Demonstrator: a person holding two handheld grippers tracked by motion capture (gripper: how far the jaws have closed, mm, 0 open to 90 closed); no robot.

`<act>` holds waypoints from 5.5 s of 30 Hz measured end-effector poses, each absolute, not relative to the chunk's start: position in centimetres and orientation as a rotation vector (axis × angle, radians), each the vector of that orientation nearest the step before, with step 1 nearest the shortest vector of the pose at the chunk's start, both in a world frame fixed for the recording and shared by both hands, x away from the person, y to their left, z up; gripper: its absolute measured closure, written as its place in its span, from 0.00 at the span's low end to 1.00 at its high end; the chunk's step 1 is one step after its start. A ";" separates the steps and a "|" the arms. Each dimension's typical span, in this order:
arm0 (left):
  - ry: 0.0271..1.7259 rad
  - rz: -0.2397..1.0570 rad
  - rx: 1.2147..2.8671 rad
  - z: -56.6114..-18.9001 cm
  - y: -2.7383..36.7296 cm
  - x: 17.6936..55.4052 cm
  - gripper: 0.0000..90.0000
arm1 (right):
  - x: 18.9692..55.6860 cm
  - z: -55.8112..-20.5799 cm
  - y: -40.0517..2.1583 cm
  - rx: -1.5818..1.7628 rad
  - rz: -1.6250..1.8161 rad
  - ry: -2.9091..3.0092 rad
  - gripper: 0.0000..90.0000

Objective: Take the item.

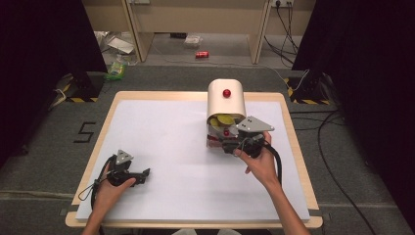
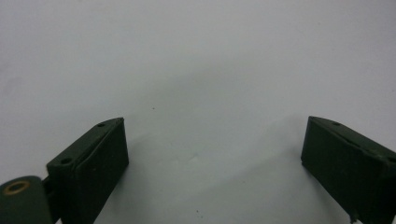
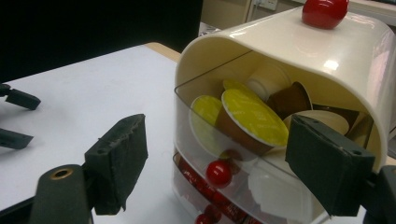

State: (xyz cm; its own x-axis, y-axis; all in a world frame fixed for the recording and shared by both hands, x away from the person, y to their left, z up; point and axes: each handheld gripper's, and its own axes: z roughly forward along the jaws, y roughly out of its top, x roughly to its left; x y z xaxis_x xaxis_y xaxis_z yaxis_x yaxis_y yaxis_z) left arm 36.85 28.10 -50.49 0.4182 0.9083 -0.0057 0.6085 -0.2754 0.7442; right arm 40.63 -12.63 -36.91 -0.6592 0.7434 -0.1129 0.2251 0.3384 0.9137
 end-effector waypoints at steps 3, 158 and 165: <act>1.283 0.563 1.994 -50.5 28.1 36.9 0.07 | 41.2 -37.2 -12.4 0.841 1.297 2.080 0.24; 1.279 0.565 1.995 -50.5 28.1 36.8 0.08 | 38.5 -36.8 -12.3 0.943 1.210 2.221 0.34; 1.279 0.565 1.995 -50.5 28.1 36.8 0.08 | 38.9 -37.3 -11.9 0.959 1.206 2.246 0.36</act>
State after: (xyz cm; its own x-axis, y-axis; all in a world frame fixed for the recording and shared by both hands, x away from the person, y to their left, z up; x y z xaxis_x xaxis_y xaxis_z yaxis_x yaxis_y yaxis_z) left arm 36.83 28.09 -50.49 0.4195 0.9077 -0.0060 0.6071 -0.2756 0.7453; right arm 38.85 -11.86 -37.32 -0.6764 0.7356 -0.0365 0.3760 0.3875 0.8417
